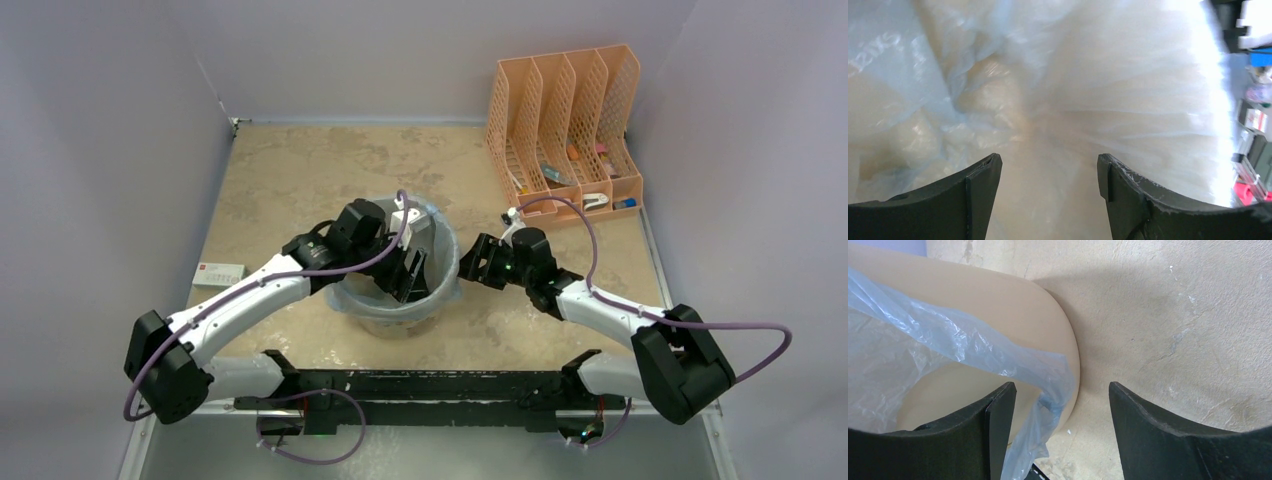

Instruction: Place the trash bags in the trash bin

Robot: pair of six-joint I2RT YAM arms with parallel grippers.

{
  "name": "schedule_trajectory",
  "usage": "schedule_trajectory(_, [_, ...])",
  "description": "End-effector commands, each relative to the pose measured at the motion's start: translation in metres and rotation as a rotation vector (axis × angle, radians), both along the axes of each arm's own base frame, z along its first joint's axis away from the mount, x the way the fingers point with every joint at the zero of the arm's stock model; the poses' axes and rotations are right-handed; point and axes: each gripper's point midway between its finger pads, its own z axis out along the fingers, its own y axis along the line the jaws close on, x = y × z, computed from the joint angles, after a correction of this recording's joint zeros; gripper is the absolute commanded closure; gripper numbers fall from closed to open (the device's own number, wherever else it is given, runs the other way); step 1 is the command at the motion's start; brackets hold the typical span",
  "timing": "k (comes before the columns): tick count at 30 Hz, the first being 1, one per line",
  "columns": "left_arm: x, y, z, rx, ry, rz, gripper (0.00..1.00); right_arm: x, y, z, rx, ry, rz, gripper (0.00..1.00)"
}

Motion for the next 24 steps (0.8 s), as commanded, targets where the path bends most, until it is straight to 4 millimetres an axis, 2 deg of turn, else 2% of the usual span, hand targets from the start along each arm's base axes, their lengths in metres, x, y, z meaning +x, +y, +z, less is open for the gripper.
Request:
schedule_trajectory(1, [-0.007,-0.024,0.044,-0.175,-0.076,-0.146,0.3,0.011,0.007,0.025,0.04,-0.066,-0.001,0.29])
schedule_trajectory(5, [-0.006,-0.027,0.008,-0.108,0.02,-0.145,0.36,0.011,0.009,0.027,0.046,-0.067,0.006,0.3])
schedule_trajectory(9, [0.01,-0.022,-0.032,0.006,0.059,-0.046,0.41,0.011,0.009,0.026,0.045,-0.066,0.011,0.31])
schedule_trajectory(11, [0.011,-0.02,-0.047,0.038,0.072,-0.044,0.42,0.011,0.009,0.023,0.039,-0.062,0.011,0.32])
schedule_trajectory(17, [-0.001,-0.015,-0.071,0.05,0.107,-0.079,0.46,0.01,0.01,0.021,0.044,-0.057,0.012,0.31])
schedule_trajectory(21, [-0.007,-0.005,-0.103,0.141,0.179,-0.081,0.47,0.011,0.011,0.021,0.047,-0.055,0.017,0.31])
schedule_trajectory(23, [-0.004,-0.001,-0.115,0.165,0.172,-0.045,0.52,0.011,0.011,0.023,0.046,-0.058,0.015,0.28])
schedule_trajectory(24, [-0.003,-0.002,-0.113,0.137,0.155,-0.039,0.52,0.011,0.01,0.024,0.043,-0.06,0.014,0.27])
